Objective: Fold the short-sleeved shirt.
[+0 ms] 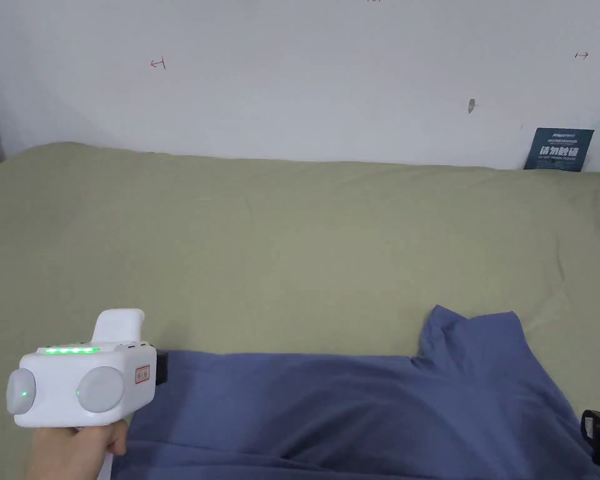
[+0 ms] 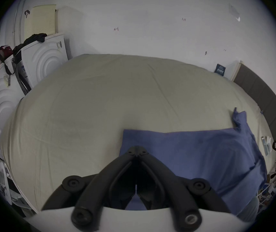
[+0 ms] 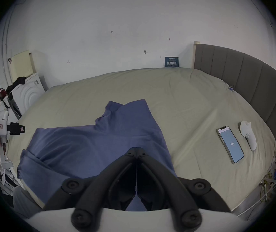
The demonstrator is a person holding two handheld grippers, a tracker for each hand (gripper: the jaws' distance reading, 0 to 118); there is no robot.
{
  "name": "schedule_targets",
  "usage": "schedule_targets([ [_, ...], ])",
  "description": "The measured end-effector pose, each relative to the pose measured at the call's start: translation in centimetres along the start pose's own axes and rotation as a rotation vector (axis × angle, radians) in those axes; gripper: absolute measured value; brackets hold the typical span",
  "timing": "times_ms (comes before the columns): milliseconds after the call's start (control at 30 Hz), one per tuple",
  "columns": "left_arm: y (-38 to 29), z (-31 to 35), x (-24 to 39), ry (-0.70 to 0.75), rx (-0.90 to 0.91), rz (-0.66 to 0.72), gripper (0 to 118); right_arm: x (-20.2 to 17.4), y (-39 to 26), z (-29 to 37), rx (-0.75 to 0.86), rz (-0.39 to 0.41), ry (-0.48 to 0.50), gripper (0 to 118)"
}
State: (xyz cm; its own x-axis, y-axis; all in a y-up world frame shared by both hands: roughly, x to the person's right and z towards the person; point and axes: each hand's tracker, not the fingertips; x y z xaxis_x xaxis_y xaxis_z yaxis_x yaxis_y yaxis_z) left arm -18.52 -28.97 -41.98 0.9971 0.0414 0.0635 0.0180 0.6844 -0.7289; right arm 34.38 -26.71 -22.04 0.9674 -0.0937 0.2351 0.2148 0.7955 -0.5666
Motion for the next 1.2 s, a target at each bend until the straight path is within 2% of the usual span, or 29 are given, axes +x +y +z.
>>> schedule_targets([
  [33, 0.4, -1.0, -0.1, 0.001, -0.025, -0.006, 21, 0.2, 0.1, -0.6, -0.008, -0.002, -0.001, 3],
  [67, 0.8, -2.2, -0.1, 0.02, -0.042, -0.012, 63, 0.3, 0.1, -1.1, -0.015, -0.005, -0.006, 3],
  [100, 1.1, -3.2, -0.2, 0.053, -0.065, -0.022, 63, 0.4, 0.1, -1.7, -0.023, -0.005, -0.004, 3],
  [133, 1.4, -4.1, 0.2, 0.065, -0.087, -0.033, 76, 0.6, 0.1, -2.3, -0.034, 0.001, -0.009, 3],
  [167, 1.6, -5.2, 0.2, 0.061, -0.122, -0.035, 99, 0.8, 0.1, -2.8, -0.042, 0.004, -0.015, 3],
  [200, 1.8, -5.7, 0.2, 0.058, -0.109, -0.025, 116, 0.8, 0.0, -3.1, -0.051, 0.006, -0.019, 3],
  [367, 1.8, -8.5, 1.1, 0.049, -0.255, -0.069, 115, 1.8, -0.1, -4.9, -0.083, 0.004, -0.039, 3],
  [500, 1.7, -7.6, 1.8, 0.026, -0.236, -0.088, 93, 3.0, 0.3, -6.3, -0.118, -0.016, -0.038, 3],
  [533, 1.9, -7.1, 1.5, -0.021, -0.226, -0.081, 77, 3.2, 0.5, -6.7, -0.12, -0.022, -0.037, 3],
  [600, 2.2, -6.3, 1.7, -0.045, -0.216, -0.074, 21, 3.6, 1.2, -7.7, -0.157, -0.02, -0.024, 3],
  [633, 2.3, -6.2, 1.8, -0.086, -0.222, -0.061, 2, 3.6, 1.6, -8.1, -0.169, -0.018, -0.038, 3],
  [733, 2.5, -6.8, 1.8, -0.063, -0.229, -0.075, 2, 4.2, 3.0, -10.1, -0.187, -0.03, -0.035, 6],
  [767, 2.4, -6.9, 2.0, -0.056, -0.228, -0.079, 2, 4.3, 3.5, -11.0, -0.218, -0.039, -0.032, 28],
  [833, 2.4, -7.0, 1.9, -0.056, -0.236, -0.077, 2, 4.6, 4.6, -13.0, -0.278, -0.048, 0.0, 99],
  [867, 2.4, -7.0, 2.0, -0.054, -0.235, -0.076, 2, 4.6, 5.0, -13.9, -0.315, -0.046, 0.004, 118],
  [933, 2.4, -7.2, 1.8, -0.054, -0.236, -0.073, 2, 4.6, 5.7, -15.6, -0.31, -0.019, -0.011, 114],
  [1000, 2.4, -7.3, 1.9, -0.053, -0.237, -0.078, 2, 4.3, 6.0, -17.3, -0.385, 0.019, -0.058, 111],
  [1033, 2.4, -7.3, 1.9, -0.053, -0.238, -0.079, 2, 4.4, 6.0, -18.1, -0.407, 0.028, -0.05, 109],
  [1067, 2.4, -7.3, 1.9, -0.053, -0.238, -0.079, 2, 4.6, 5.9, -18.9, -0.43, 0.024, -0.034, 100],
  [1100, 2.4, -7.4, 1.8, -0.054, -0.238, -0.078, 2, 4.8, 5.7, -19.2, -0.464, 0.021, -0.029, 100],
  [1200, 2.4, -7.2, 1.8, -0.059, -0.238, -0.077, 2, 4.9, 5.4, -18.3, -0.41, 0.044, -0.031, 94],
])
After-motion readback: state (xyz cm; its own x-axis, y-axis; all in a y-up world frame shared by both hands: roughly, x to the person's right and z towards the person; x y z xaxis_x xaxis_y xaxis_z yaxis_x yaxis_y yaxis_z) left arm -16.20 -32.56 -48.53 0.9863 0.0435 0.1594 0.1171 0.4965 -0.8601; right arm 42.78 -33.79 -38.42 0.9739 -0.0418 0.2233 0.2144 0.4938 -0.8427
